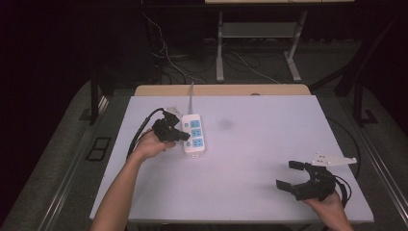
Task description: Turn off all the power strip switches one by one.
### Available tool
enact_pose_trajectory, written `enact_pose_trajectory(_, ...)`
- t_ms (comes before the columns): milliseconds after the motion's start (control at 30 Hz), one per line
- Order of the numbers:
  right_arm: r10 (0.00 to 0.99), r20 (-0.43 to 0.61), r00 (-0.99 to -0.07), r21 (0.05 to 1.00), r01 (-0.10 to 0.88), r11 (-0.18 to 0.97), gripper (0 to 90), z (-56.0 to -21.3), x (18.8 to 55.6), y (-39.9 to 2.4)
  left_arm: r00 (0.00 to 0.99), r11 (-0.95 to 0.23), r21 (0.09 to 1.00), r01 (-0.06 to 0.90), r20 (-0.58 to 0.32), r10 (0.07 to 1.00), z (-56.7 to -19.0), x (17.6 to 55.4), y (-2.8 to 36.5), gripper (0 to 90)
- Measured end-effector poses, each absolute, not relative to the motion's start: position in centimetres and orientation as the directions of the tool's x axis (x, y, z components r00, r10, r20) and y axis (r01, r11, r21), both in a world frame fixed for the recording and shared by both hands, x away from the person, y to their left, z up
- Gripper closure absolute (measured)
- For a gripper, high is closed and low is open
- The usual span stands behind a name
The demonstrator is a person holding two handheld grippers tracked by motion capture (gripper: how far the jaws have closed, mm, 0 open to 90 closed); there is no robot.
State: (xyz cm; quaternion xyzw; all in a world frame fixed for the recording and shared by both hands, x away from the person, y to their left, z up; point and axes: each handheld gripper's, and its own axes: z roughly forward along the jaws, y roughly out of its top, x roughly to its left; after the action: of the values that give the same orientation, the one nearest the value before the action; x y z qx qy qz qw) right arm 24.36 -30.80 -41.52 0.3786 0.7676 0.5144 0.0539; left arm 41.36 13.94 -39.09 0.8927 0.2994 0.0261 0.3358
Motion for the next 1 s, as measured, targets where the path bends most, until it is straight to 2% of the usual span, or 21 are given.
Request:
enact_pose_trajectory(533,0.637,0.308,-0.707,0.831,0.526,0.181,0.4,-41.5,24.4,-30.9,0.832,-0.626,0.607,0.49,-0.11,0.544,-36.4,42.6,13.6,89.3)
enact_pose_trajectory(1000,0.635,0.309,-0.708,0.83,0.527,0.184,0.4,-41.6,24.4,-30.9,0.835,-0.648,0.588,0.484,-0.088,0.544,-36.7,43.6,13.1,89.3)
